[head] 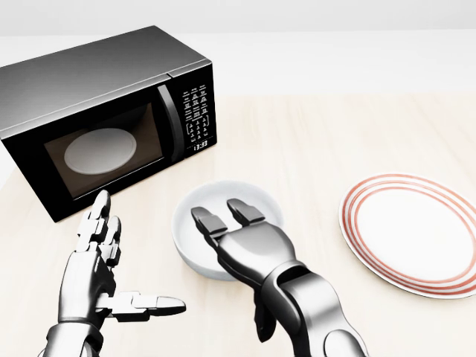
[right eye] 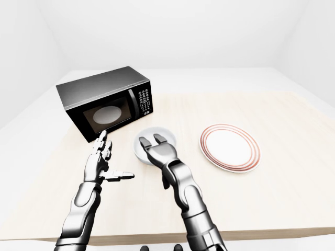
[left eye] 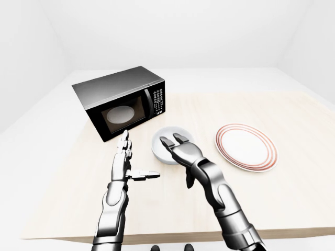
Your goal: Pick up the white bowl and put it on the plate.
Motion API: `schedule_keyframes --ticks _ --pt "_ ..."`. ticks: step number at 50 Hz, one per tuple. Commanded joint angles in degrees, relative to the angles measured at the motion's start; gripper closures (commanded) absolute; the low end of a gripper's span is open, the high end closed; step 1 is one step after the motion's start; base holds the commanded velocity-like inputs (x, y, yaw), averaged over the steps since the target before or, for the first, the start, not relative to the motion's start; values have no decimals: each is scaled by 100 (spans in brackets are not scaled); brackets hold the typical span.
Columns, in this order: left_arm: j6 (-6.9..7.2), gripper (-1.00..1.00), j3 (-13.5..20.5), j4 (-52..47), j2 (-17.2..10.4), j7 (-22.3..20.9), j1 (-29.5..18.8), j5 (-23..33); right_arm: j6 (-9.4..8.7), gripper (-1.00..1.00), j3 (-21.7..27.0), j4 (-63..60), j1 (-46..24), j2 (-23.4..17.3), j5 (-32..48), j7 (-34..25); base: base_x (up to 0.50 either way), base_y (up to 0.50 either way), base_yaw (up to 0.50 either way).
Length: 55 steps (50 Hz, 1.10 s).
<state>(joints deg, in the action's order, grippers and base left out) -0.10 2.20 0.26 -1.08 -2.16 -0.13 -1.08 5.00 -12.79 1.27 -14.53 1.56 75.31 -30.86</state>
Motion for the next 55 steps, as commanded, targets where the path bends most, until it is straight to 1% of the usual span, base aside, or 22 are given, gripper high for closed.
schedule_keyframes --ticks 1,12,24,34,45,55 --pt "0 -100 0 0 0 0 0 0 0 -100 -65 -10 -148 92 120 -845 0 0 0" --pt "0 -100 0 0 0 0 0 0 0 -100 -15 189 -311 104 131 -914 0 0 0" --pt "0 -100 0 0 0 0 0 0 0 -100 103 740 -529 27 122 -903 0 0 0" --pt "0 -100 0 0 0 0 0 0 0 -100 214 1221 -803 -35 34 -675 0 0 0" --pt "0 -100 0 0 0 0 0 0 0 -100 209 1656 -940 -41 1 -369 0 0 0" --pt "0 -100 0 0 0 0 0 0 0 -100 225 1769 -994 -66 -5 -323 0 0 0"
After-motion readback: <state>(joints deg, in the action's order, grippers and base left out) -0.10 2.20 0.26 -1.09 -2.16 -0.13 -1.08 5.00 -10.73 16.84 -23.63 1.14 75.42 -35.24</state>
